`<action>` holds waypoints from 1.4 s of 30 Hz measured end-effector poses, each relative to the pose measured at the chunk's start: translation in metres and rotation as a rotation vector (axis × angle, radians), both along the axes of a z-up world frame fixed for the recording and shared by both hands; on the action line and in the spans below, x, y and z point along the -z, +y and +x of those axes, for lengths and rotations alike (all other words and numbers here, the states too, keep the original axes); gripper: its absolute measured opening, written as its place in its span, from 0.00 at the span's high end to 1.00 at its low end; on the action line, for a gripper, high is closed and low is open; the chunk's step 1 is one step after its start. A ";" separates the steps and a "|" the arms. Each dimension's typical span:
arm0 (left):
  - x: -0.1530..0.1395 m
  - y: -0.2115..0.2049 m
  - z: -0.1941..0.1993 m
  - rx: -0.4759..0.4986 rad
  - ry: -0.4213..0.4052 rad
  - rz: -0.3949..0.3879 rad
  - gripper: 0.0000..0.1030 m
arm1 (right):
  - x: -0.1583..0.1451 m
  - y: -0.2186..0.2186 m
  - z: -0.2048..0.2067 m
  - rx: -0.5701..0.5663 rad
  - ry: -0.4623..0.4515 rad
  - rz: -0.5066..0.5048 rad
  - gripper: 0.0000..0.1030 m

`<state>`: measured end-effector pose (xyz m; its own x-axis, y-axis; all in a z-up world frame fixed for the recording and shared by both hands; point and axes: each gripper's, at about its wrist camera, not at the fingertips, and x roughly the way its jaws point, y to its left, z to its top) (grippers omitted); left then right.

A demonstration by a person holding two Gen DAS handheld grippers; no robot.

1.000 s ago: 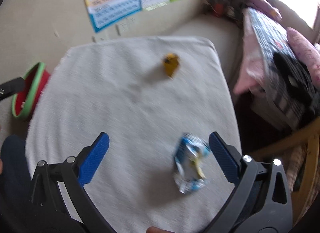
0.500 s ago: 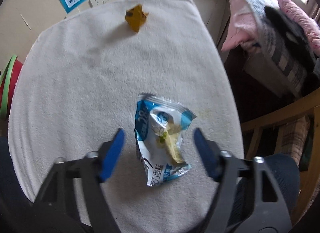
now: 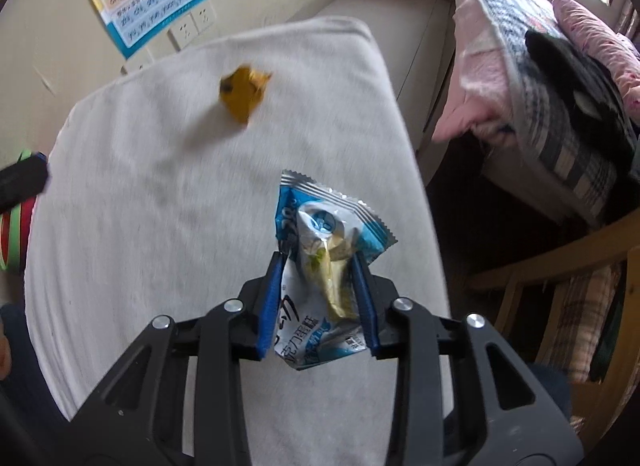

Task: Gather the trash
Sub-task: 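Grasp the blue-white snack bag with the right gripper while the left gripper grasps the gold wrapper, then carry the bag and gold wrapper over the red bucket and open both grippers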

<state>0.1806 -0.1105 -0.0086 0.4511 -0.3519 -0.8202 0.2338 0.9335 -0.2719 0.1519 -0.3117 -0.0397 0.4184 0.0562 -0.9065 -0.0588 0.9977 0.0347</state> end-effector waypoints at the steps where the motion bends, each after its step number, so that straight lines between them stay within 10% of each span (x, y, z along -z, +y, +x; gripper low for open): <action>1: 0.002 -0.005 0.007 0.005 0.005 -0.004 0.08 | -0.001 -0.003 0.003 0.002 -0.007 0.002 0.67; 16: 0.051 -0.071 0.094 0.048 0.068 0.034 0.11 | 0.002 -0.033 0.064 0.037 -0.057 0.052 0.67; 23: 0.073 -0.080 0.121 0.033 0.107 0.047 0.26 | 0.004 -0.039 0.081 0.035 -0.094 0.089 0.67; 28: 0.080 -0.084 0.128 0.038 0.117 0.061 0.62 | 0.007 -0.038 0.084 0.030 -0.101 0.111 0.67; 42: 0.034 -0.056 0.091 0.017 0.065 0.018 0.74 | -0.021 -0.015 0.061 -0.019 -0.152 0.114 0.67</action>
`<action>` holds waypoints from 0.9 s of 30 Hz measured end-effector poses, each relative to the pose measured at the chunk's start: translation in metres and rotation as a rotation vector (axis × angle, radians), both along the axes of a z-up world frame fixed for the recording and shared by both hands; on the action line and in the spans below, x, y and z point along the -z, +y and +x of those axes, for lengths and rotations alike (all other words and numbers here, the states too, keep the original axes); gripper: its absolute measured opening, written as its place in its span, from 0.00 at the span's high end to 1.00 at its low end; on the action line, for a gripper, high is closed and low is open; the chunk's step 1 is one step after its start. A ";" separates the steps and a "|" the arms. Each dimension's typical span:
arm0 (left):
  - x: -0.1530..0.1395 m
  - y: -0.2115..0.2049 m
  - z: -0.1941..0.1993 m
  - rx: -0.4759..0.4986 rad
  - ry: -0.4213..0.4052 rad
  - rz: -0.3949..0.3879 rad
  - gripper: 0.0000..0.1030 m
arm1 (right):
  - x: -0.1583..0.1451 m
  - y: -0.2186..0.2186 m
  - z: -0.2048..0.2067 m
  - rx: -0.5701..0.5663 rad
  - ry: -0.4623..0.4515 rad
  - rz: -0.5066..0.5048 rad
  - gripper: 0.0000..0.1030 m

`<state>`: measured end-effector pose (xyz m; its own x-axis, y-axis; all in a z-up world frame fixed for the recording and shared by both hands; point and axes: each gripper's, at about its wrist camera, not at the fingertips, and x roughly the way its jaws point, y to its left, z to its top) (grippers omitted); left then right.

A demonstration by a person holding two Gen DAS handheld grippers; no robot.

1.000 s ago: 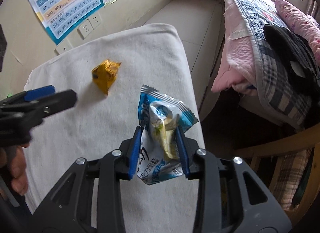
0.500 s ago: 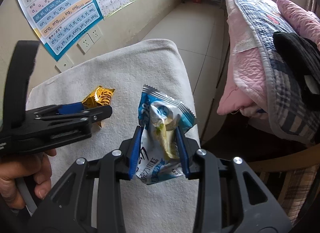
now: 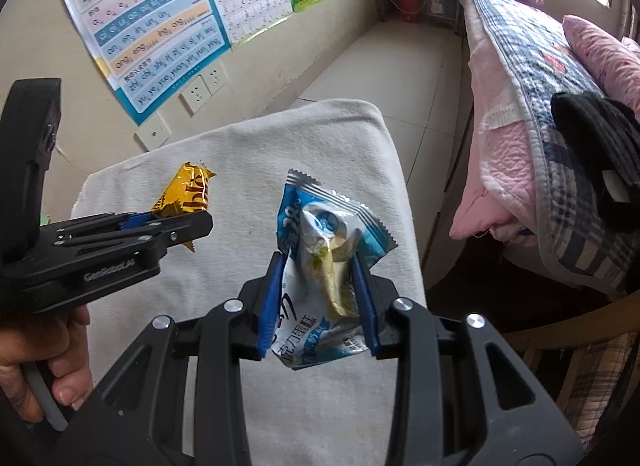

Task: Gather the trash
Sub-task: 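Carry the bag and gold wrapper over the red bucket and open both grippers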

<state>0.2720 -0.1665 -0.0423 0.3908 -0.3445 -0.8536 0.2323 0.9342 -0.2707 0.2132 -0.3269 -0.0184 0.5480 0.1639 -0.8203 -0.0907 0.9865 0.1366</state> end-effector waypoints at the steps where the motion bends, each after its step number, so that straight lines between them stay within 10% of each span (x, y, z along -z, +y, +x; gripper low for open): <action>1: -0.005 0.003 -0.006 -0.002 -0.008 -0.001 0.74 | -0.003 0.002 -0.002 -0.003 -0.004 0.000 0.67; 27: -0.062 0.117 -0.151 -0.126 -0.110 -0.015 0.74 | -0.052 0.100 -0.093 -0.144 -0.097 -0.068 0.67</action>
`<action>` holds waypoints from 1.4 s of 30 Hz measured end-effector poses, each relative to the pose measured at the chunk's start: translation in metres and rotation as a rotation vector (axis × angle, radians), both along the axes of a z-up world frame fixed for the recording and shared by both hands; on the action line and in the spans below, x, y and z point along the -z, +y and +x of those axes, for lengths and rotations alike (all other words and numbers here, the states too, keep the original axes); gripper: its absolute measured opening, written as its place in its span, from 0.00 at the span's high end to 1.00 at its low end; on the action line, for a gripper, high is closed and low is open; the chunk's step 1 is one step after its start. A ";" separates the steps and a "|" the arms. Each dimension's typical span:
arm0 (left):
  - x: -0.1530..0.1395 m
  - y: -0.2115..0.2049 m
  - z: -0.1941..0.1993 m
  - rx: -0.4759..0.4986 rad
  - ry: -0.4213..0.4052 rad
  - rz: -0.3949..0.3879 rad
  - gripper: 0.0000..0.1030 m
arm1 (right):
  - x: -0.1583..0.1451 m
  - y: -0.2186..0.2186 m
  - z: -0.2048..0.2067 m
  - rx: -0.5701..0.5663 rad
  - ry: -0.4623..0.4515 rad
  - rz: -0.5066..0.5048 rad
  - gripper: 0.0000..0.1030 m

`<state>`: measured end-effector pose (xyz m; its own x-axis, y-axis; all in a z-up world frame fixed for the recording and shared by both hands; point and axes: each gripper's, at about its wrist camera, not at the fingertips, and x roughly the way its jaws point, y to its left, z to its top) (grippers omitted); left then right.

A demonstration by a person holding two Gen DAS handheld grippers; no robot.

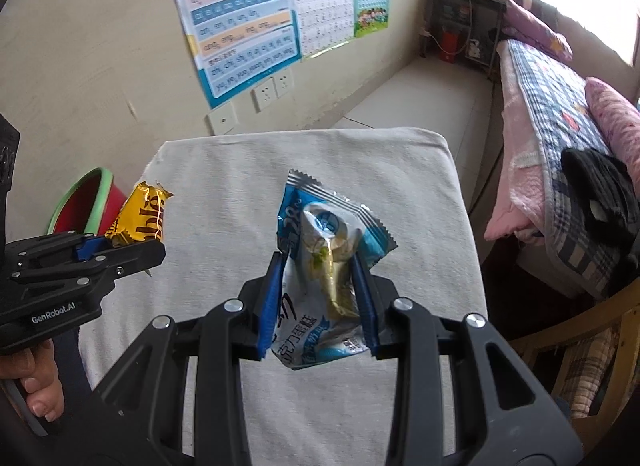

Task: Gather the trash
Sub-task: 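Carry the bag and gold wrapper over the red bucket and open both grippers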

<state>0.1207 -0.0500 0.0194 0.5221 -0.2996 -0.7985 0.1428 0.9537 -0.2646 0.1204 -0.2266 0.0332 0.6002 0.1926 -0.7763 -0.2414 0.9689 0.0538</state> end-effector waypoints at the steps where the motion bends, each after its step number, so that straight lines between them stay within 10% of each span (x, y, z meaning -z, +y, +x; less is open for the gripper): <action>1: -0.002 0.005 -0.003 -0.006 -0.005 -0.003 0.74 | -0.002 0.004 -0.001 -0.007 -0.002 -0.003 0.67; 42: -0.018 0.263 -0.074 -0.378 -0.038 -0.004 0.74 | -0.022 0.278 -0.004 -0.430 -0.042 -0.009 0.67</action>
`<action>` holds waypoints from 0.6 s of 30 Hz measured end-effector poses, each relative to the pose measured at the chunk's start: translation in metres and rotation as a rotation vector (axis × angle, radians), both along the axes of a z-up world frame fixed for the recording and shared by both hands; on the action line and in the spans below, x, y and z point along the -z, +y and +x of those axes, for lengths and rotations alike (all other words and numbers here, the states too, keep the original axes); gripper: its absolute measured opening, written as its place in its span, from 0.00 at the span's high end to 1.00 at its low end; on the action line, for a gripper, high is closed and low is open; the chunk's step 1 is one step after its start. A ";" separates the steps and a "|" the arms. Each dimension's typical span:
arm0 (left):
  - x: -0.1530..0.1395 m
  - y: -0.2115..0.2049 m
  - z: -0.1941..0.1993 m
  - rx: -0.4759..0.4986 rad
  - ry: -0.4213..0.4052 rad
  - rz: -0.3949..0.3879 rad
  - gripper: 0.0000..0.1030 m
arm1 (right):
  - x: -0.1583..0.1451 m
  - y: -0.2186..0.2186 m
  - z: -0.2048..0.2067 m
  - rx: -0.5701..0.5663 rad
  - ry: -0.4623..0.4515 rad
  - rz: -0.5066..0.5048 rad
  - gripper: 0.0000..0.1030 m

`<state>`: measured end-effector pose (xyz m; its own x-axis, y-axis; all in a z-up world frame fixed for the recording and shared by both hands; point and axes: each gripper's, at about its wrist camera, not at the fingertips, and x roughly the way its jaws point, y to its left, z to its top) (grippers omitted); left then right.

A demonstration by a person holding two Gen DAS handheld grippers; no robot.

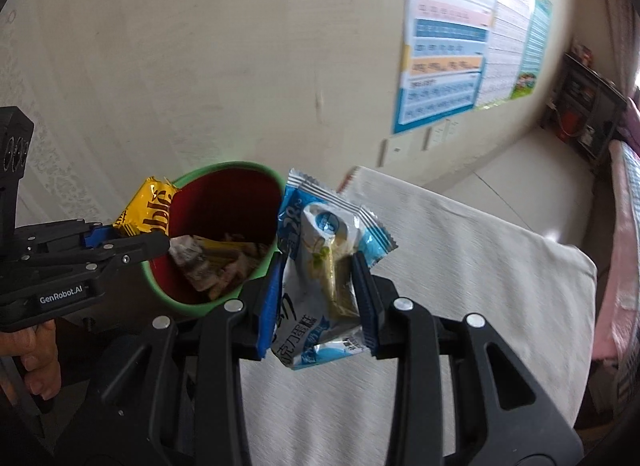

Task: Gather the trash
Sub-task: 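Carry the bag and gold wrapper over the red bucket and open both grippers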

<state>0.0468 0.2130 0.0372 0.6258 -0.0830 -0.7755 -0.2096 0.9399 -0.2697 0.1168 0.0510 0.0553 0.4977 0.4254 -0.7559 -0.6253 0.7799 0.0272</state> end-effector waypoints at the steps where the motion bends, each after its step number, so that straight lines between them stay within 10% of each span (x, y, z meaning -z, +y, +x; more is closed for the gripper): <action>1: 0.002 0.007 -0.002 -0.007 0.001 -0.003 0.74 | 0.001 0.006 0.000 -0.009 0.001 -0.002 0.67; 18: 0.023 0.071 -0.006 -0.080 0.008 -0.035 0.73 | 0.022 0.105 0.020 -0.134 0.018 -0.025 0.67</action>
<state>0.0410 0.2844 0.0138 0.6255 -0.0603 -0.7778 -0.2854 0.9102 -0.3002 0.1363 0.1559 0.0333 0.4240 0.4684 -0.7751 -0.7238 0.6897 0.0209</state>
